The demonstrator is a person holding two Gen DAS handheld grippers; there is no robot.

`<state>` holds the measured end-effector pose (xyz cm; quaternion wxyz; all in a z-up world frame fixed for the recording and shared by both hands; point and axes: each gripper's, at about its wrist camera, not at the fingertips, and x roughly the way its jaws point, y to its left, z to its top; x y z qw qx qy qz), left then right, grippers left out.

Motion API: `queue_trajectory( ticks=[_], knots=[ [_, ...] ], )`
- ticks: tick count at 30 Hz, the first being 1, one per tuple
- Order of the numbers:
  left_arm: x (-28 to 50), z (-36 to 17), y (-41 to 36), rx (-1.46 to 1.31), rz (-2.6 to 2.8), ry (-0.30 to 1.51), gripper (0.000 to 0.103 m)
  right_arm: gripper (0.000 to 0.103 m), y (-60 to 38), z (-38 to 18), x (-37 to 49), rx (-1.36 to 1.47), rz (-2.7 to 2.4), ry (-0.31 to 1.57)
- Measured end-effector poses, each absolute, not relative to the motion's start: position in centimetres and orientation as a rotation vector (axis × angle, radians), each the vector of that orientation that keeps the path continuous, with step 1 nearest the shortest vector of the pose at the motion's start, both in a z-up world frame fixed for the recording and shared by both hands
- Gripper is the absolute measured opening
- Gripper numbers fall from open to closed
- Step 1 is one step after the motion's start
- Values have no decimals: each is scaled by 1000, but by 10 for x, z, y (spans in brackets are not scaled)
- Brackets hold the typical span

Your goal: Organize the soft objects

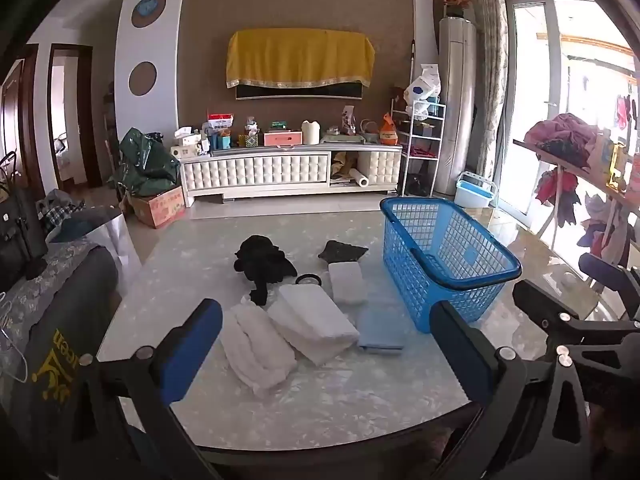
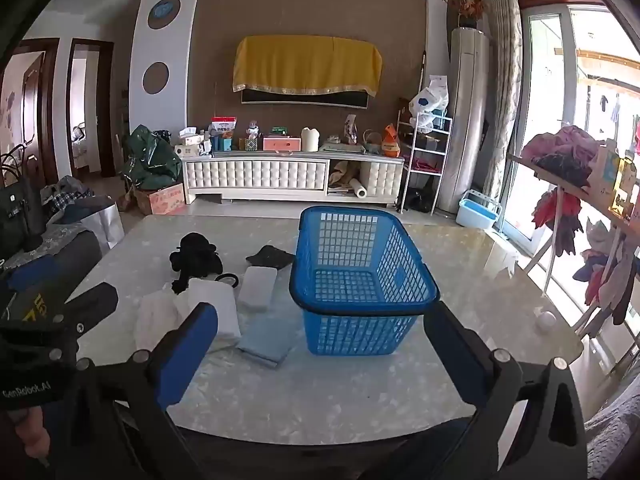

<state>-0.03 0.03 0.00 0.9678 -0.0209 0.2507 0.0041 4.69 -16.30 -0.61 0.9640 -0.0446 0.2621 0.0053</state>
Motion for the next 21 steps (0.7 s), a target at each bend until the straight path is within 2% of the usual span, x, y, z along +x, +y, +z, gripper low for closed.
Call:
queue_trajectory(
  ticks=[21],
  knots=[
    [-10, 4, -3, -29, 3, 516, 103, 103, -162, -10, 41, -84, 17, 566]
  ],
)
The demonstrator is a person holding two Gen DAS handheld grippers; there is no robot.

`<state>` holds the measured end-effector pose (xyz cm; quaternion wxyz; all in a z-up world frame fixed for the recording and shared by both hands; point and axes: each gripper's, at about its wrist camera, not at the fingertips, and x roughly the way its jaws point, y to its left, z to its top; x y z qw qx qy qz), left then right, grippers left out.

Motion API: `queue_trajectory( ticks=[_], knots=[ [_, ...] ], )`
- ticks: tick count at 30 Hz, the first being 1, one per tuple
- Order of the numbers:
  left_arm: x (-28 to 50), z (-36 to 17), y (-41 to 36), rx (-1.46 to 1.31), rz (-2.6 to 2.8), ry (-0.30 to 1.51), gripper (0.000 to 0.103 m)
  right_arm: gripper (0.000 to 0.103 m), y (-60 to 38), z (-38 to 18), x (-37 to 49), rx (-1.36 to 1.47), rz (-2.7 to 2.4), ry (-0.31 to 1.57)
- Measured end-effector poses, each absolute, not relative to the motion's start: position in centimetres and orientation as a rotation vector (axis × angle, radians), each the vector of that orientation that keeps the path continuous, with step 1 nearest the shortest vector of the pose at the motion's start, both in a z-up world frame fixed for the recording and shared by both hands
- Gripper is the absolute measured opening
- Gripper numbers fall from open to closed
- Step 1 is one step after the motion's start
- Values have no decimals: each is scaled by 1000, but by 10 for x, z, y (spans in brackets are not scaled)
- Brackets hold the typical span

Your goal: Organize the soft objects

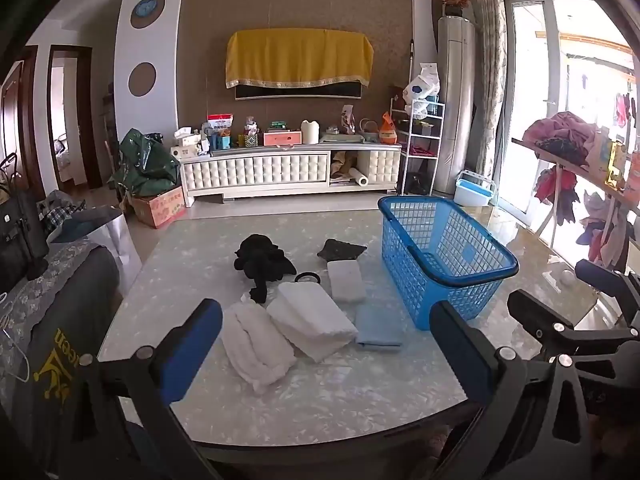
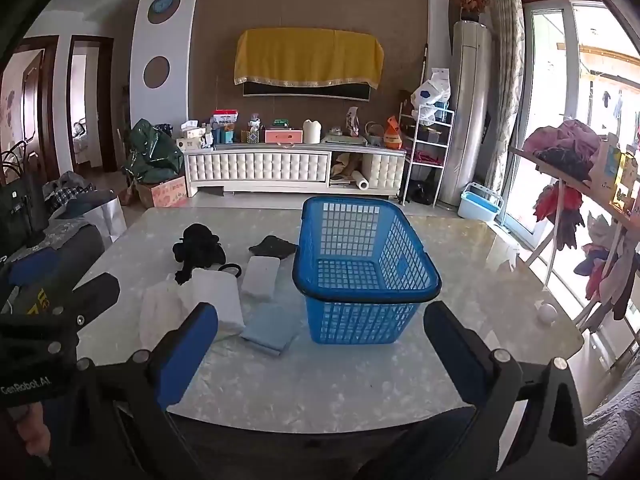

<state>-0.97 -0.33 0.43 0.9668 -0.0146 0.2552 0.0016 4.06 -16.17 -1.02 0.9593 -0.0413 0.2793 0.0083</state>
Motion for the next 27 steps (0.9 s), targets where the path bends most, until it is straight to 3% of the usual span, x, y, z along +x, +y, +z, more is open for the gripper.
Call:
queue_trajectory(
  ticks=[27],
  knots=[
    [-8, 2, -4, -25, -2, 531, 103, 103, -163, -11, 39, -83, 18, 582]
  ],
)
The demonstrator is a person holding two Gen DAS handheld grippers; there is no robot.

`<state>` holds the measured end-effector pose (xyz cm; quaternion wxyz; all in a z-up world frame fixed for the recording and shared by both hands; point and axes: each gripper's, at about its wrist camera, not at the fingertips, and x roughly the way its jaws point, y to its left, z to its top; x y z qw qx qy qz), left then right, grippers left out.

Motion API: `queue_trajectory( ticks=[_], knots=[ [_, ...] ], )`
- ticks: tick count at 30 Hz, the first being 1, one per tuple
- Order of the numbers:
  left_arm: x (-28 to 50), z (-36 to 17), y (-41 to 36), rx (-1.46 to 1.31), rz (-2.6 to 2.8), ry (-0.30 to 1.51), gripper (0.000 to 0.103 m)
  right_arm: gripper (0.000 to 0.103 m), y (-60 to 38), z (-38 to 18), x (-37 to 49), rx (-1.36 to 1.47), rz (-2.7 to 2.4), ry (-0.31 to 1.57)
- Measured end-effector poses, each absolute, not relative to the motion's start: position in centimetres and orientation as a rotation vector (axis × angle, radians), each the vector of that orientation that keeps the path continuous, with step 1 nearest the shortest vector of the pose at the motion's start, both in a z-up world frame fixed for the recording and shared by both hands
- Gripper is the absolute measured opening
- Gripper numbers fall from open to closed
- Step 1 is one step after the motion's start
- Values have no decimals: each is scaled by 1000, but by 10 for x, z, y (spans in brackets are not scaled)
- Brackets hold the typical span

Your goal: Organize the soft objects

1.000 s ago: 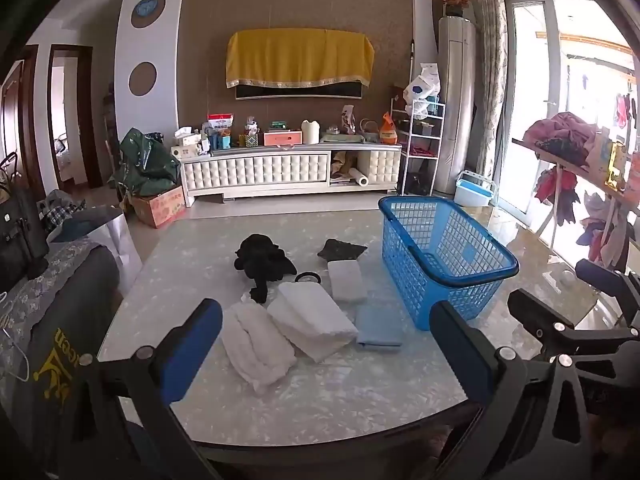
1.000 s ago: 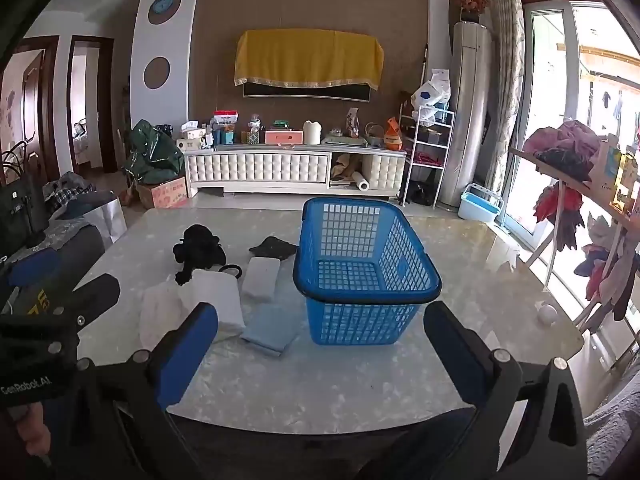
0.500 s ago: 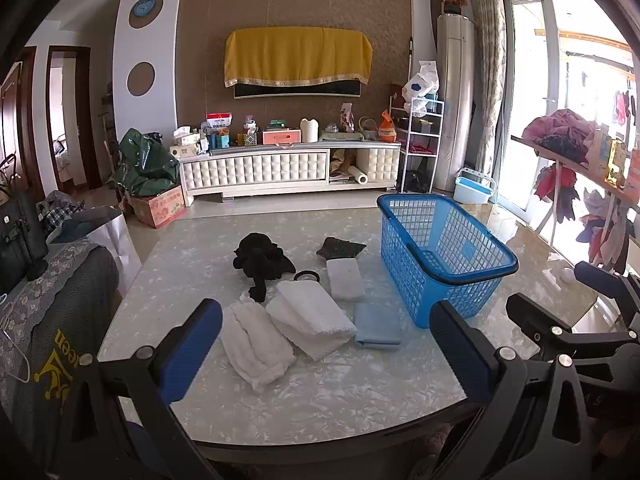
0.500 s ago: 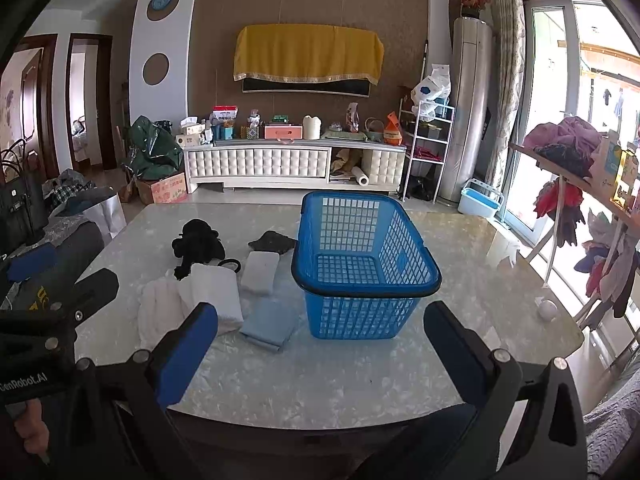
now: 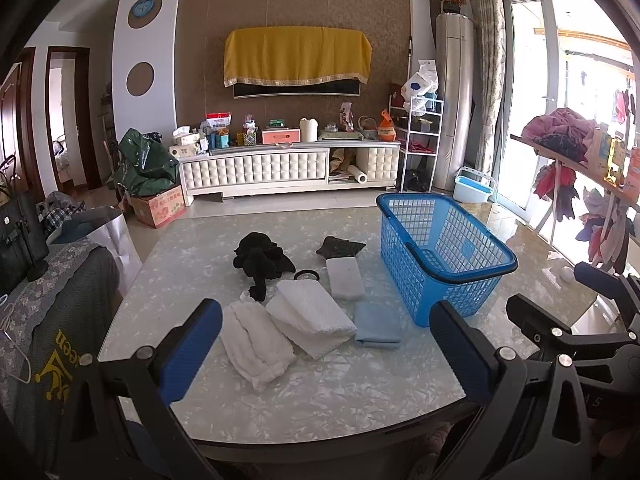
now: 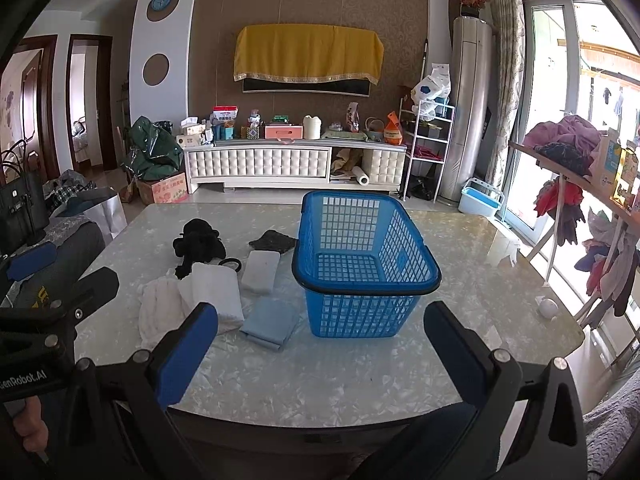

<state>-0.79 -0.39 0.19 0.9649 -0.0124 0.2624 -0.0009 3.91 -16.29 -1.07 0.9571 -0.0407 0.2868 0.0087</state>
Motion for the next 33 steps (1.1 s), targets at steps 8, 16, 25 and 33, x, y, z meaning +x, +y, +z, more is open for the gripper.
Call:
queue_trajectory(
  ticks=[8, 16, 25, 33],
  knots=[
    [-8, 1, -3, -24, -3, 529, 103, 103, -162, -11, 37, -83, 17, 583],
    [-9, 1, -2, -23, -2, 528, 103, 103, -163, -11, 37, -88, 15, 583],
    [-9, 1, -1, -19, -1, 526, 103, 103, -162, -11, 36, -91, 13, 581],
    [-10, 1, -1, -17, -1, 525, 103, 103, -162, -10, 35, -91, 12, 581]
  ],
)
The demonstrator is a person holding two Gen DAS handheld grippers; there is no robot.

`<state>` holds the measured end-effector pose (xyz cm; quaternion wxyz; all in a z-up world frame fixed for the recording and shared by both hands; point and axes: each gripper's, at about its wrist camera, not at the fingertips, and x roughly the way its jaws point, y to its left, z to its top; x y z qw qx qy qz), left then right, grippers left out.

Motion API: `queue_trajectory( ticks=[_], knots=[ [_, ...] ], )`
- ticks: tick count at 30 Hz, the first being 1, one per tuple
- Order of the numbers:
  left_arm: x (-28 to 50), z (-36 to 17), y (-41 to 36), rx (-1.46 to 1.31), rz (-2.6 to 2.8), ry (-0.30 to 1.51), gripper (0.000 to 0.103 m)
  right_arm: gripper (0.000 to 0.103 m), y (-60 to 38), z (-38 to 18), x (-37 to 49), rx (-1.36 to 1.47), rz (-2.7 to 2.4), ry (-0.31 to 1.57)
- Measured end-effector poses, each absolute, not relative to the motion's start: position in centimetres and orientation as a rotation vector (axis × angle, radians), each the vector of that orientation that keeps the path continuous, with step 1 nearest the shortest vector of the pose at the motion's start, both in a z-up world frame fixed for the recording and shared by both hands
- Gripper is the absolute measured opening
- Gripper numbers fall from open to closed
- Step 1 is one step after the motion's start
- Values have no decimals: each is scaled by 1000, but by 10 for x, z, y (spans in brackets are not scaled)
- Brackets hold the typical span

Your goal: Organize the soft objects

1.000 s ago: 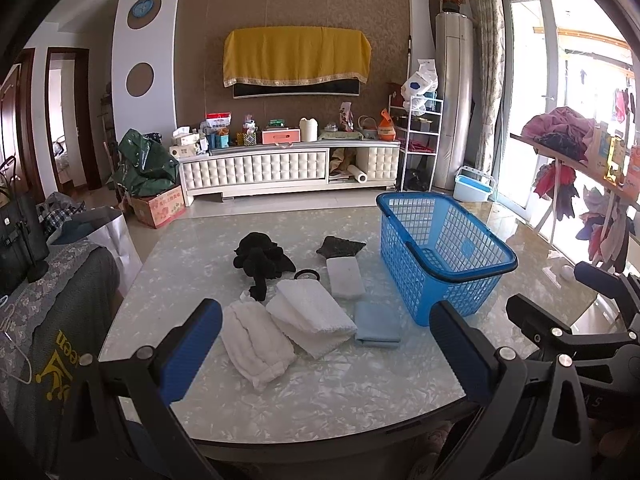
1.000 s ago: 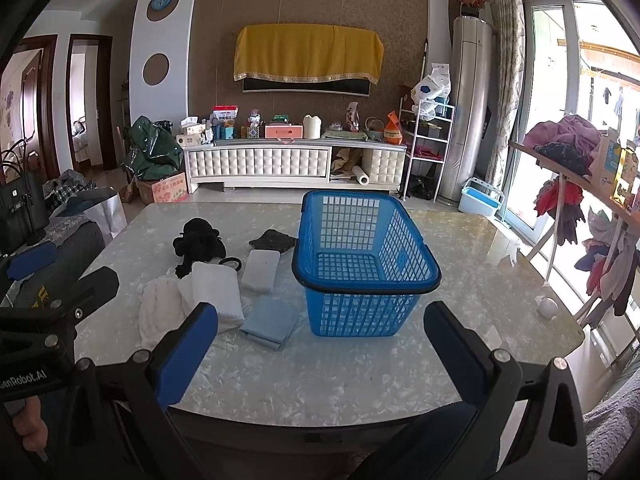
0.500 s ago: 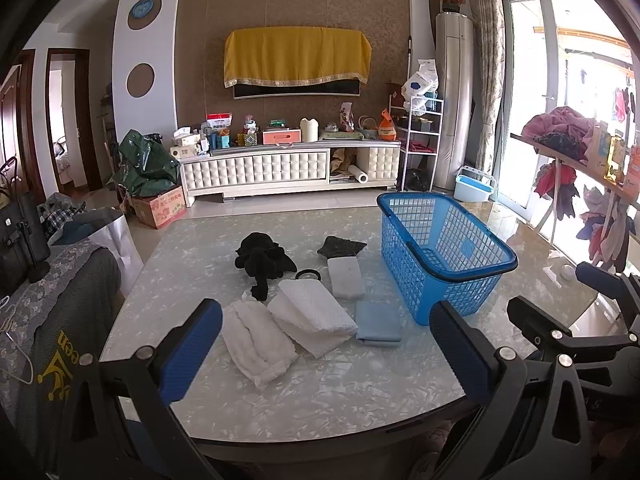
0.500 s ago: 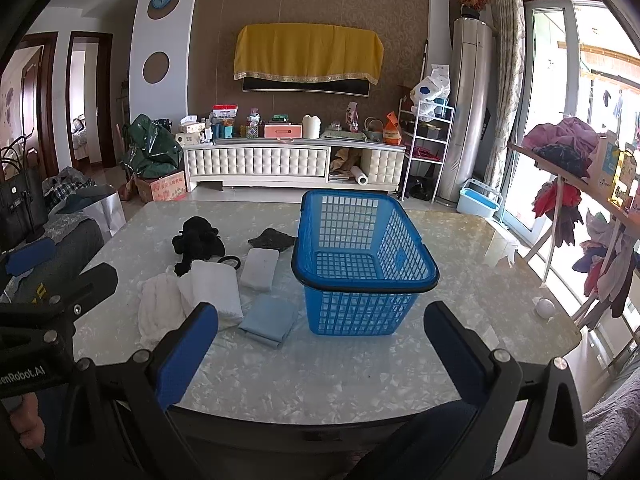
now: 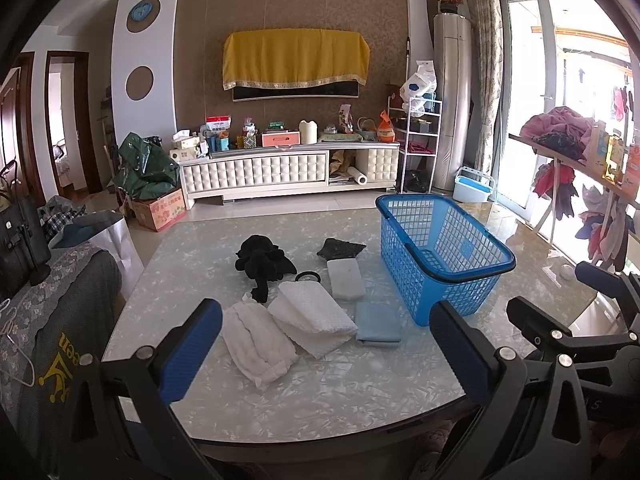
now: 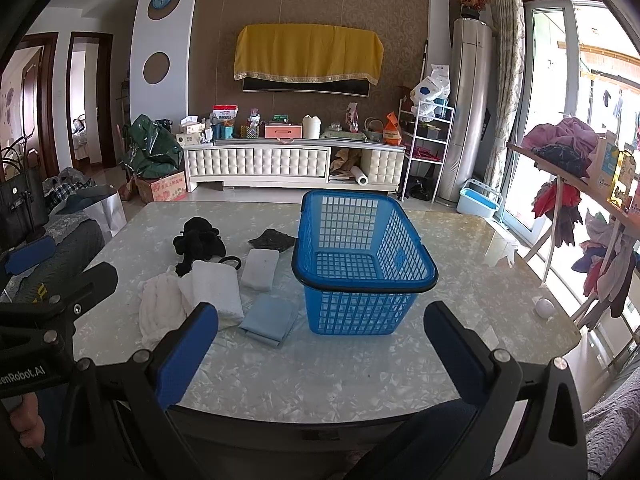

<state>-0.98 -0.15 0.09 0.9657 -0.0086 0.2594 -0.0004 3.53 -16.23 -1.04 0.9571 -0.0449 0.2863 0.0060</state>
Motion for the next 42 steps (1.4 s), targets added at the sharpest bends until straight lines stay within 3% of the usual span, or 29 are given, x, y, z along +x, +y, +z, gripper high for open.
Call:
queue_trajectory(
  ticks=[27, 42],
  knots=[
    [9, 34, 17, -6, 16, 515, 103, 103, -155, 19, 72, -85, 148, 537],
    [68, 21, 60, 2, 47, 725, 103, 103, -103, -11, 139, -161, 356, 789]
  ],
)
